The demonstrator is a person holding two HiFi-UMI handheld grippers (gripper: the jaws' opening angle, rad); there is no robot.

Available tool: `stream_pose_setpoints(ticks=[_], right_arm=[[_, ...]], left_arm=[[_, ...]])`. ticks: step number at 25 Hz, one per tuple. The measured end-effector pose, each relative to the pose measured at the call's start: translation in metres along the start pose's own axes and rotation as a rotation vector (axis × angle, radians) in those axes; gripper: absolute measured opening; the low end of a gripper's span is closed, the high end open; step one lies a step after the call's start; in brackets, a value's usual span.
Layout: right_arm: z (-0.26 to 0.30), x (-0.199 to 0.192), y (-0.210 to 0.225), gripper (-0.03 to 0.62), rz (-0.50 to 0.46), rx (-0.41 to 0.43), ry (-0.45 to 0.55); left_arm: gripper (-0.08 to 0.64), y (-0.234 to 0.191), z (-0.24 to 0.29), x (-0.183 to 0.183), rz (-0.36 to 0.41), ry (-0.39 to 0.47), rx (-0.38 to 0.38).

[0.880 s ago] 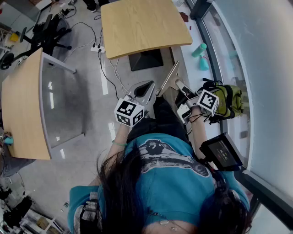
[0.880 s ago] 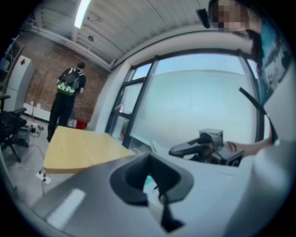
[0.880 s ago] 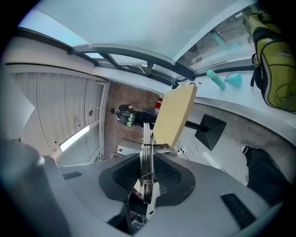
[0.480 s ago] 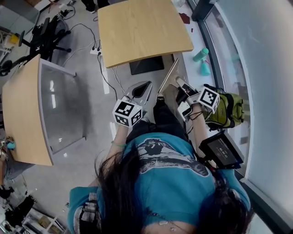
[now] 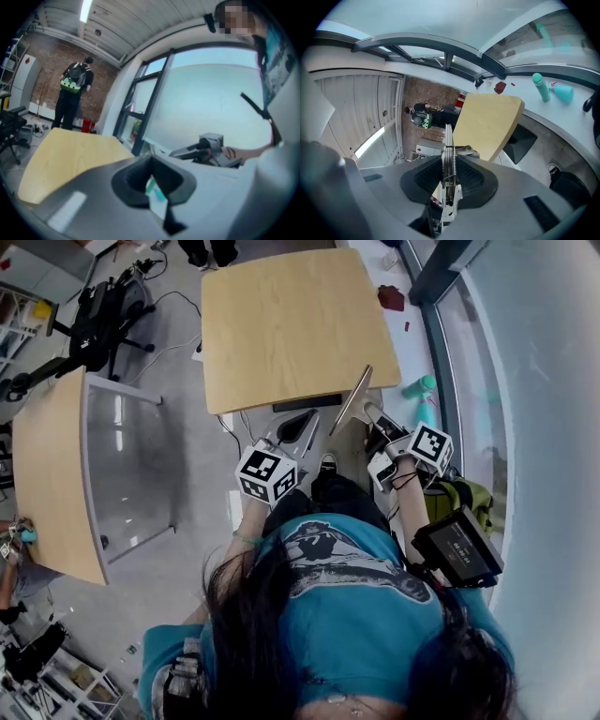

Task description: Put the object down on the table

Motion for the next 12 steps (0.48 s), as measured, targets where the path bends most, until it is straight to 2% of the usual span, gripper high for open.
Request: stream_pose_setpoints(ticks=[6, 12], right_arm=[[0.042, 0.051, 0.005, 0.092, -0.010, -0.016, -0.054], [0.081, 0.088, 0.008, 0.092, 0.003, -0.031, -0.080]], left_arm=[[0.002, -0.019, 0.027, 0.011, 0.002, -0.049, 0.041], [0.002, -0.053, 0.043, 0.024, -0.031, -0.050, 0.091]])
Point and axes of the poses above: the fingertips, and each gripper's own axes: z forward along the fingers, y to its right, x out of its top, the point moved 8 cm from there along -z, backward along the fingers, and after that the axes turned 2 degrees about -y, right-handed, at the moved point
